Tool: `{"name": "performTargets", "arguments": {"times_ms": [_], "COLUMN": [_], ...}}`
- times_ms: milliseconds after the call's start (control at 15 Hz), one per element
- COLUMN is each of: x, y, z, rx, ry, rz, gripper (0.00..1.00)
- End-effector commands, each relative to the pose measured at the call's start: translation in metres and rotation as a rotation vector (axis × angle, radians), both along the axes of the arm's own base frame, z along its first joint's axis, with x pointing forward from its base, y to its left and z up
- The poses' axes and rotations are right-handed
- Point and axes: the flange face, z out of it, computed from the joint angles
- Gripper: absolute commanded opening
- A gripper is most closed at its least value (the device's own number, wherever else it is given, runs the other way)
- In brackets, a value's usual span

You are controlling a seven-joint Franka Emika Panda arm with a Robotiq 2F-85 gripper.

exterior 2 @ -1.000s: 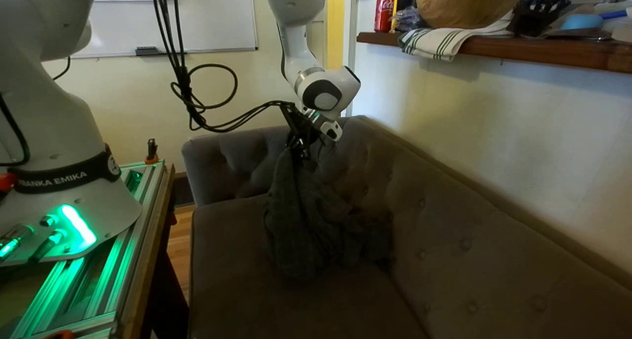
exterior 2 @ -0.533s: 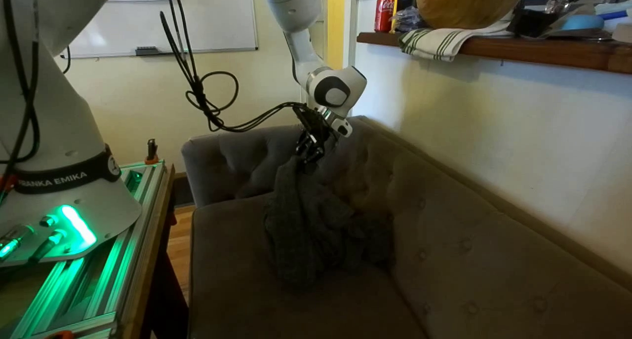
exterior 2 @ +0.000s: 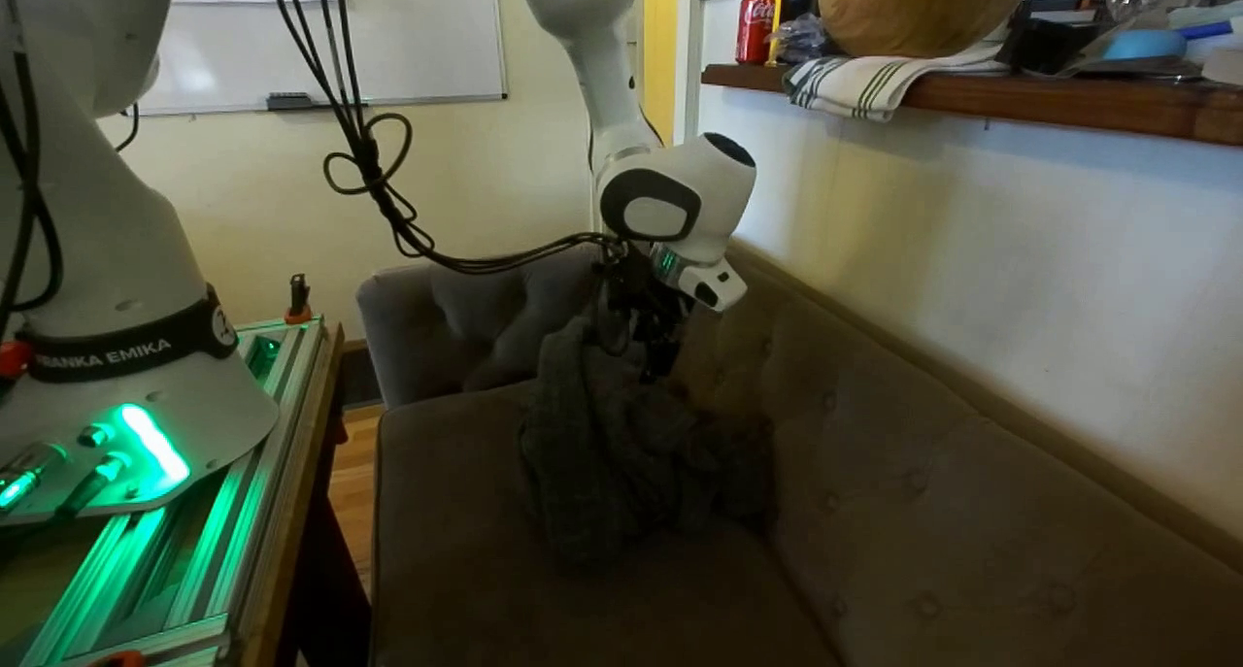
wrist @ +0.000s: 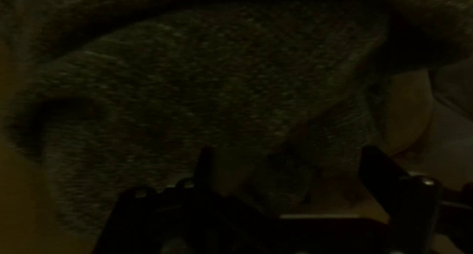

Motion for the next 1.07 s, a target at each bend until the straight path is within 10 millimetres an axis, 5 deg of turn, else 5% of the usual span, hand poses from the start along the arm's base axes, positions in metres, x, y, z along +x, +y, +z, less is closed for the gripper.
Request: {"name": "performTargets", "arguments": {"times_ms": [0,400,667,1000], "x": [-0.053,-0.111,-0.097,-0.068], "y": [-0.06,-0.118,-0.113,-0.068], "z": [0.016,0.014,-0.003,-0.047], "rx": [-0.071,-0.135,-0.097,0.053], "ry": [-0.077,-0.069,-0.129,-0.125], "rz": [-0.182,-0.37,-0.388,-0.421], "gripper": [1.0,1.0,1.0,1.0]}}
